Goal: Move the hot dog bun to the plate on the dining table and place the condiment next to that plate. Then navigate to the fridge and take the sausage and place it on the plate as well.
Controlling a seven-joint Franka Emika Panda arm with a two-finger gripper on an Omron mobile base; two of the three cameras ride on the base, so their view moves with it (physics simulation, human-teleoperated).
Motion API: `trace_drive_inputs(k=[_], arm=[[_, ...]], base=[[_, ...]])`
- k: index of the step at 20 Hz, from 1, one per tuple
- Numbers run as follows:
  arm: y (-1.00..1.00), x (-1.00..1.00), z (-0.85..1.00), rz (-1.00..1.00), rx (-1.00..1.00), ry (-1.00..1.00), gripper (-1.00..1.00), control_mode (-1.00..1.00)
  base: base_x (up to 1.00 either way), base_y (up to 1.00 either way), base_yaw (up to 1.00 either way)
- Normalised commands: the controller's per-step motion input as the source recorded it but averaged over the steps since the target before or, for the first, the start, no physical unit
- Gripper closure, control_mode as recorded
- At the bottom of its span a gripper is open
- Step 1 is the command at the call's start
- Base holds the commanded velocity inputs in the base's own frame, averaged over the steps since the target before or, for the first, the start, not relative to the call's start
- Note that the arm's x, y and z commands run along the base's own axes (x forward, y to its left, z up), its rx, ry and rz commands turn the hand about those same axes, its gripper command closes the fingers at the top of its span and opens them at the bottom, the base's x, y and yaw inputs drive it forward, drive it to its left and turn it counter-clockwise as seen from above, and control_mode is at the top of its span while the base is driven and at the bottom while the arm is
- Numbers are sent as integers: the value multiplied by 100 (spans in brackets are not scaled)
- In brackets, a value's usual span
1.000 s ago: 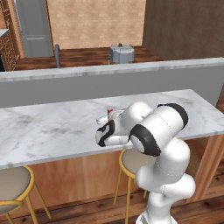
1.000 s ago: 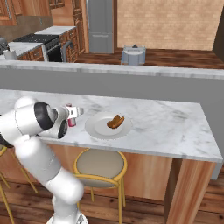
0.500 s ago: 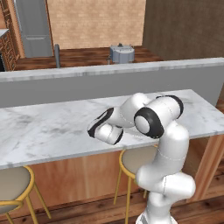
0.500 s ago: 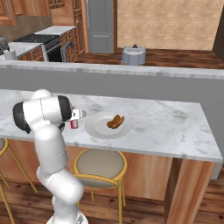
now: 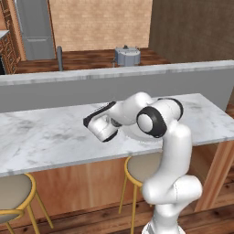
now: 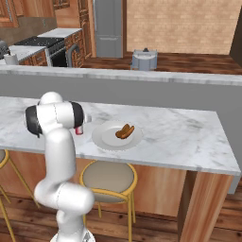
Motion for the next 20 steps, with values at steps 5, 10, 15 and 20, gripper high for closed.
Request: trace_drive_inputs(k=[5, 10, 15, 20], arm=[[0, 25, -42, -3, 0, -13, 100, -100], [-3, 6, -65, -5, 0, -13, 100, -100], [-17, 0, -58, -7, 0, -15, 100, -100], [-28, -3, -43, -9, 0, -17, 100, -100]], base=[[0, 0, 0], [0, 0, 0], [0, 0, 0], [0, 0, 0]])
